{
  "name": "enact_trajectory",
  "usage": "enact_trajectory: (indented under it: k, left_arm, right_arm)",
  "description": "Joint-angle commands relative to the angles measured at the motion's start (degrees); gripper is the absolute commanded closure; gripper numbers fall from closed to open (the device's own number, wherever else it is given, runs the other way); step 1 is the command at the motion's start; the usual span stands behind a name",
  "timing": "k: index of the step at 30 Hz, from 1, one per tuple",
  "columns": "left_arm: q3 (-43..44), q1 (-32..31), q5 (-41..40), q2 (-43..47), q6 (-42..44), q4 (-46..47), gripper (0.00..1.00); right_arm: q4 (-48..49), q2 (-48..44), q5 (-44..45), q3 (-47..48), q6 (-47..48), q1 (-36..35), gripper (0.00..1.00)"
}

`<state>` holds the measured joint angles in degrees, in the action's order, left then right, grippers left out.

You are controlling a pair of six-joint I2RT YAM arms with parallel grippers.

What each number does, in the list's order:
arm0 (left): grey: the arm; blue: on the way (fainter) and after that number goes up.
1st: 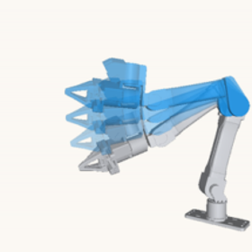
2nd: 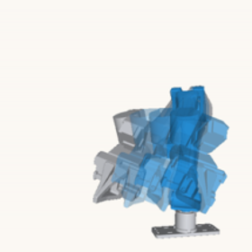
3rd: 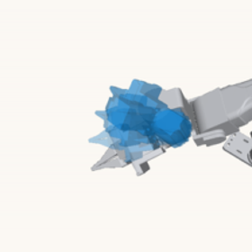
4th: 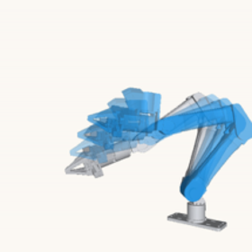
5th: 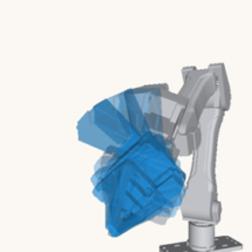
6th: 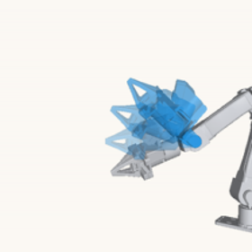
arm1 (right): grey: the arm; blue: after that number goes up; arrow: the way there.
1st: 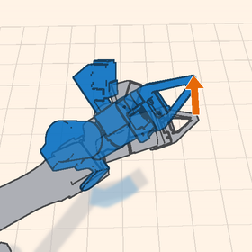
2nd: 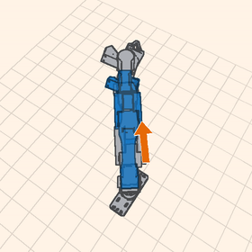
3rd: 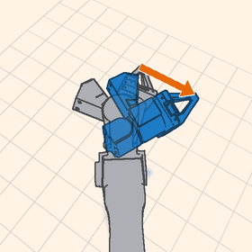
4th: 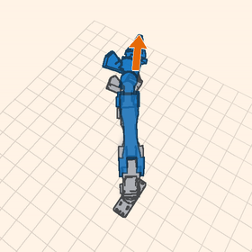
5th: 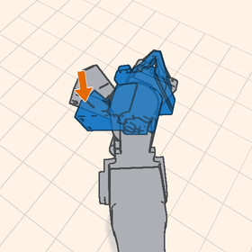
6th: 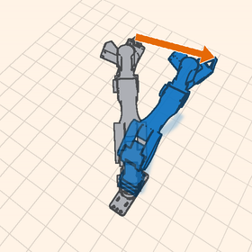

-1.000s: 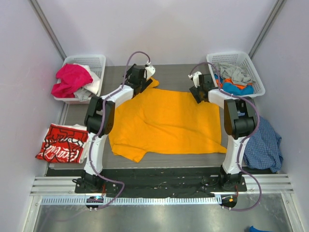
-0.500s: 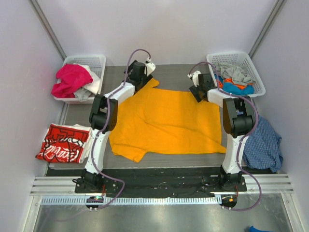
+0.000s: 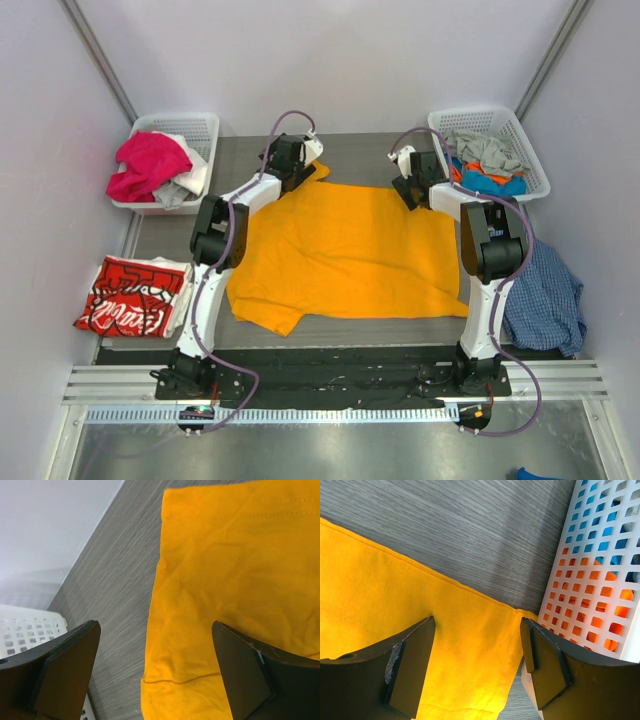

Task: Fold and stack the t-shirts
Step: Flatten out the tshirt

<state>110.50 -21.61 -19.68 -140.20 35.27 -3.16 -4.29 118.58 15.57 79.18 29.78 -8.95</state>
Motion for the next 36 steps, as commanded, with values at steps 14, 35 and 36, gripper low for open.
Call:
enact_trajectory:
  k: [14, 35, 36]
  left_arm:
    - [7.3, 1.3, -1.1, -5.9, 5.0, -0.2, 0.01]
    - [7.6, 6.1, -2.7, -7.8, 7.6, 1.2, 0.01]
    - [7.7, 6.2, -2.7, -7.9, 7.7, 1.3, 0.01]
  right_arm:
    - [1.0, 2.8, 2.3, 5.3, 1.9, 0.2, 0.23]
    - [-1.2, 11.4, 2.0, 14.6, 1.1, -1.3, 0.22]
    - [-1.2, 11.8, 1.9, 15.0, 1.1, -1.3, 0.22]
